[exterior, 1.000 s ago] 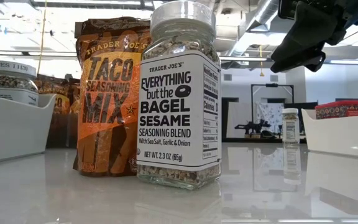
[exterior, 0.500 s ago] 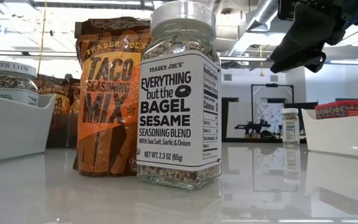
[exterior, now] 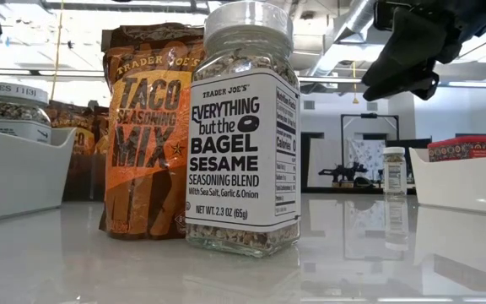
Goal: Sort spices by type
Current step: Adjust the white spice bottle inside the gray bin
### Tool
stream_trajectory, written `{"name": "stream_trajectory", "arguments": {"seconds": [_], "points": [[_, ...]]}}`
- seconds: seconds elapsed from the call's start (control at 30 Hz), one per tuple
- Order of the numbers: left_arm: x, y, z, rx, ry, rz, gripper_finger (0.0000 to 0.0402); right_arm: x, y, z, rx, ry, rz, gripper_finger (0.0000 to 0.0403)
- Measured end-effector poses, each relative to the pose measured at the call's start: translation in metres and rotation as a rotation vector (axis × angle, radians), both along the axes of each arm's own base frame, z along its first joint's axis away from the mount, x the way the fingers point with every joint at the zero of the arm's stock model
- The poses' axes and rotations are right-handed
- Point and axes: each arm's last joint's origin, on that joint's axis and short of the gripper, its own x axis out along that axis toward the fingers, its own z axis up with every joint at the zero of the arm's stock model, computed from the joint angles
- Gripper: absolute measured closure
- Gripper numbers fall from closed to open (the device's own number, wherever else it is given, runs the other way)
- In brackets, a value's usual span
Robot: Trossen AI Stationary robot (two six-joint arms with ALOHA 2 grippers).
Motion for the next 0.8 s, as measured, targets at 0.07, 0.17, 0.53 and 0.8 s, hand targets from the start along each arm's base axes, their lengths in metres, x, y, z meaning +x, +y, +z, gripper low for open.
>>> {"name": "stream_trajectory", "arguments": {"seconds": [0.07, 0.17, 0.53, 0.8], "points": [[-0.0004, 0.0002, 0.0005, -0.005, 0.002, -0.001, 0.0199, 0.0000, 0.0001, 0.0000, 0.003, -0.001, -0.002, 0.0241], [-0.0005, 0.0003, 0.0004, -0.005, 0.004, 0.000, 0.0186, 0.0000, 0.0001, 0.0000, 0.004, -0.001, -0.002, 0.0241], [-0.0007, 0.0005, 0.0004, -0.003, 0.005, 0.002, 0.0165, 0.0000, 0.0001, 0.0001, 0.005, -0.001, -0.004, 0.0241], [-0.0010, 0.0009, 0.0004, -0.005, 0.003, 0.031, 0.0165, 0.0000, 0.0001, 0.0000, 0.004, -0.001, -0.002, 0.0241]]}}
